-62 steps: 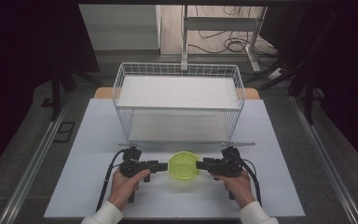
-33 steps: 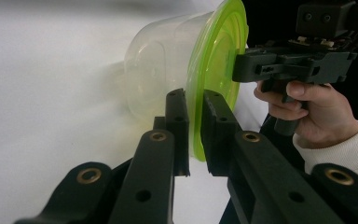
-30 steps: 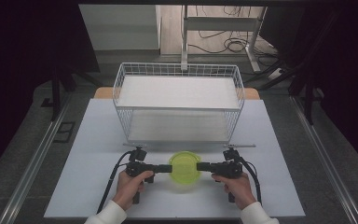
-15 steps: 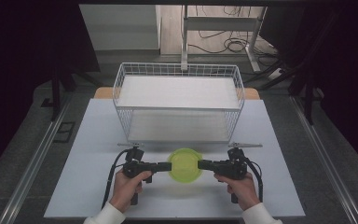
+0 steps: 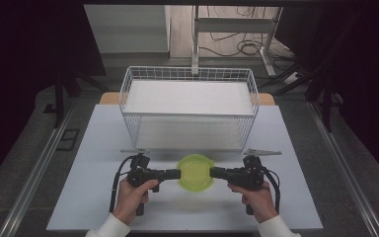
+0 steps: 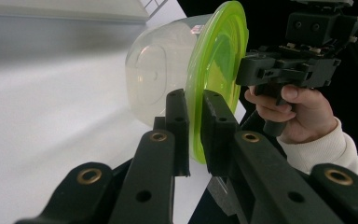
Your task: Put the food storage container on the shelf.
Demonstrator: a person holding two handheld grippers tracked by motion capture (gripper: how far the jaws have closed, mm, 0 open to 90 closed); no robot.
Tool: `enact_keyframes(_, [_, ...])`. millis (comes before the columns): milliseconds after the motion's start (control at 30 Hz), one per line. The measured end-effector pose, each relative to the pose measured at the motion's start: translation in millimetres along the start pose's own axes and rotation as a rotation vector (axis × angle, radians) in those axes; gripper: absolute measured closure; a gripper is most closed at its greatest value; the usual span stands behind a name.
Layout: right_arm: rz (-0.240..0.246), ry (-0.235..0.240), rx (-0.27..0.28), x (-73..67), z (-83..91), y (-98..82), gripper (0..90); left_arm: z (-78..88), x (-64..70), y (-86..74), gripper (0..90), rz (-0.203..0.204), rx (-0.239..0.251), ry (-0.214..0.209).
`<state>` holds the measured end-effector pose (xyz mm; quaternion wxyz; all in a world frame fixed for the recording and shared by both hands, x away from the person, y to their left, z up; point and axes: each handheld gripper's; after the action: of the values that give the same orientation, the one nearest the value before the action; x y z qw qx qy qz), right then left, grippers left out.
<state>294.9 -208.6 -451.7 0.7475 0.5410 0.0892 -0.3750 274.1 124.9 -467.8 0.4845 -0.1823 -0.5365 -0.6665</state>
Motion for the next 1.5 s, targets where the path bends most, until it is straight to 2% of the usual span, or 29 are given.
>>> enact_keyframes(233, [0.026, 0.002, 0.013, -5.0, 1.7, 7.3, 80.5, 6.0, 9.0, 6.5, 82.8, -0.028, 0.008, 0.011])
enact_keyframes(433, [0.064, -0.014, 0.017, -13.5, 3.3, 23.0, 80.4, 12.3, 14.1, 18.0, 82.7, -0.033, 0.027, 0.004])
enact_keyframes(600, [0.087, -0.013, 0.029, -19.1, 4.7, 43.7, 80.3, 19.9, 20.3, 37.1, 82.7, -0.043, 0.039, -0.006])
enact_keyframes(1067, [0.102, -0.007, 0.067, -22.9, 8.9, 81.8, 80.2, 30.1, 34.8, 77.6, 82.8, -0.072, 0.047, -0.010])
enact_keyframes(1167, [0.106, -0.005, 0.080, -25.1, 11.3, 92.8, 80.2, 32.9, 39.3, 91.2, 82.8, -0.088, 0.044, -0.013])
enact_keyframes(1500, [0.092, 0.000, 0.107, -17.1, 11.1, 118.6, 80.2, 33.8, 40.8, 123.0, 82.8, -0.098, 0.039, -0.015])
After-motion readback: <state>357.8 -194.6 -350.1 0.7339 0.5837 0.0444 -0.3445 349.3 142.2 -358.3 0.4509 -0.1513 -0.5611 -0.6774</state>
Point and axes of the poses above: each handheld gripper's, and its own axes: z roughly backward along the jaws, y roughly out of its top, x roughly to its right, and after that the axes turned 4 degrees about z, right-handed
